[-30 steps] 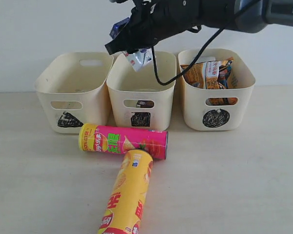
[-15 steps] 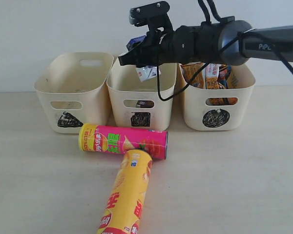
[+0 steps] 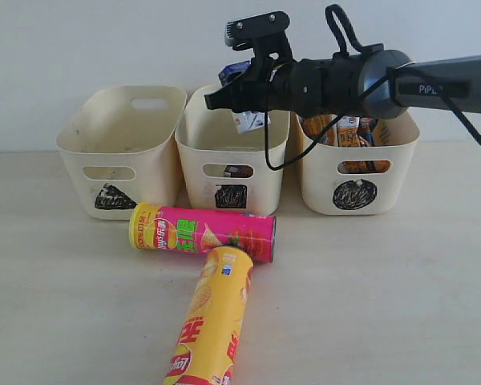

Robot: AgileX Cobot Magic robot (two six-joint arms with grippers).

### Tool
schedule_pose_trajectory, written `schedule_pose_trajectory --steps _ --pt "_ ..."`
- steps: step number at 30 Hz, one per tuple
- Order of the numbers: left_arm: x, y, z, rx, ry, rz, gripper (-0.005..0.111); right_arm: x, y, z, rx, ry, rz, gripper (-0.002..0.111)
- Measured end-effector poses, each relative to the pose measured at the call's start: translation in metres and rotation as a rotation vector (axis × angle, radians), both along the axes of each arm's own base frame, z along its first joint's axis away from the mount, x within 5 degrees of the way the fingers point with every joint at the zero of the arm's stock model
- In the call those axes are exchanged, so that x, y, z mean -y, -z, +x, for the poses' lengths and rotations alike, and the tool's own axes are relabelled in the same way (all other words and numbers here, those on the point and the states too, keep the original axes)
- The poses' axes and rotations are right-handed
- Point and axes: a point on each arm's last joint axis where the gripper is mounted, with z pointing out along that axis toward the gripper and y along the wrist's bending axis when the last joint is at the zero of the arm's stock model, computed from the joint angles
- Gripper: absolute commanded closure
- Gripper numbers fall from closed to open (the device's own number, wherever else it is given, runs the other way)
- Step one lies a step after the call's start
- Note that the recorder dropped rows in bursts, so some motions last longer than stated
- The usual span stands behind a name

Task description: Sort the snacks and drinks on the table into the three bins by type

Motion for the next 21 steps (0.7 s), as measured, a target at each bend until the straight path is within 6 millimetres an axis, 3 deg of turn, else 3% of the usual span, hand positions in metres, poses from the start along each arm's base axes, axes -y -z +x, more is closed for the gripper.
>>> schedule_pose_trajectory --steps 2,4,13,17,21 --pt "0.000 0.000 0.000 0.000 0.000 0.000 0.103 0.001 0.000 0.000 -0.004 0.002 -0.002 0.043" --pt "0.000 0.000 0.000 0.000 0.000 0.000 0.103 0.002 0.000 0.001 -0.003 0.004 -0.001 0.034" --pt "0.000 0.000 0.000 0.000 0.000 0.000 0.103 0.003 0.004 -0.001 -0.049 -0.002 -0.021 0.033" --pt "0.000 0.000 0.000 0.000 0.000 0.000 0.103 0.005 -0.002 -0.012 -0.179 -0.025 -0.070 0.055" --pt "0.000 0.000 0.000 0.000 0.000 0.000 0.103 0.010 -0.020 -0.027 -0.271 -0.056 -0.123 0.089"
